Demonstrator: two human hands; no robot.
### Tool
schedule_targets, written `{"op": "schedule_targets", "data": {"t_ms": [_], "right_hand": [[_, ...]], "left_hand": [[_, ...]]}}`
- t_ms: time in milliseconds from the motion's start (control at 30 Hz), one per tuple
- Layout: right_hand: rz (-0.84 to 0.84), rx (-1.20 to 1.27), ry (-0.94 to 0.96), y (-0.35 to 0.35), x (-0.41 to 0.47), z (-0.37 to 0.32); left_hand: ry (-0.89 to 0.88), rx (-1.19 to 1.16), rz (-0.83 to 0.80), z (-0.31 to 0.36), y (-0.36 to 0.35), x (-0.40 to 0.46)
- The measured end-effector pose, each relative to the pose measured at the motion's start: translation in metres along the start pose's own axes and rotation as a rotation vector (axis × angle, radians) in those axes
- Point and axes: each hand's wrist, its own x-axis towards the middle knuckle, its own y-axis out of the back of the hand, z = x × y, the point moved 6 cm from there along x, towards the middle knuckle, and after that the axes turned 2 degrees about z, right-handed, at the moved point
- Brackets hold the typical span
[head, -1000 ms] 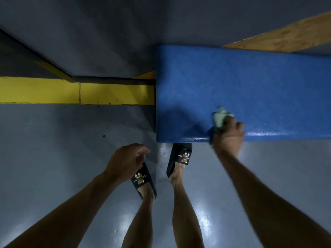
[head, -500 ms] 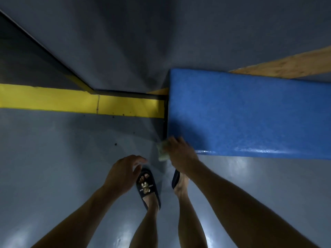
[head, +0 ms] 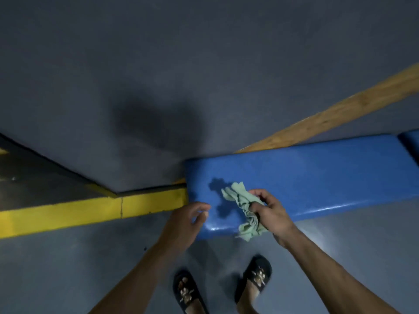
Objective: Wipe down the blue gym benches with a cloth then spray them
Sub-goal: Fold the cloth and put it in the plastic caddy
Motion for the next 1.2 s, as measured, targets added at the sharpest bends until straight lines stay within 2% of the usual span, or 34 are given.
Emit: {"op": "schedule_targets", "data": {"t_ms": [167,300,367,467,767,967,1067,1200], "right_hand": [[0.070,0.460,0.086,0.088,-0.052,-0.058],[0.173,0.548,0.185,0.188,-0.098,-0.072],[0.275,0.476,0.250,0.254,-0.121,-0.071],[0.393,0.361,0.361,0.367,-0.159,-0.069],[0.509,-0.097,0.601,0.678,-0.261,-0.066],[0.510,-0.250,0.601,0.816,-0.300,-0.063],[0.545,-0.215,0.602,0.873,-0.308,-0.058],[0.659,-0.239,0.509,0.949,-0.295,-0.041]], "left_hand": [[0.003,-0.172,-0.136,0.135,-0.056,0.016],[-0.022,-0.334,-0.311,0.254,-0.136,0.004],[-0.014,-0.343,-0.386,0.302,-0.184,-0.008],[-0.023,-0.335,-0.389,0.366,-0.261,-0.022],[-0.200,-0.277,-0.547,0.553,-0.499,-0.066],[-0.473,-0.107,-0.801,0.683,-0.607,-0.094],[-0.513,-0.090,-0.907,0.727,-0.659,-0.099],[-0.526,-0.019,-1.009,0.762,-0.733,-0.079]]}}
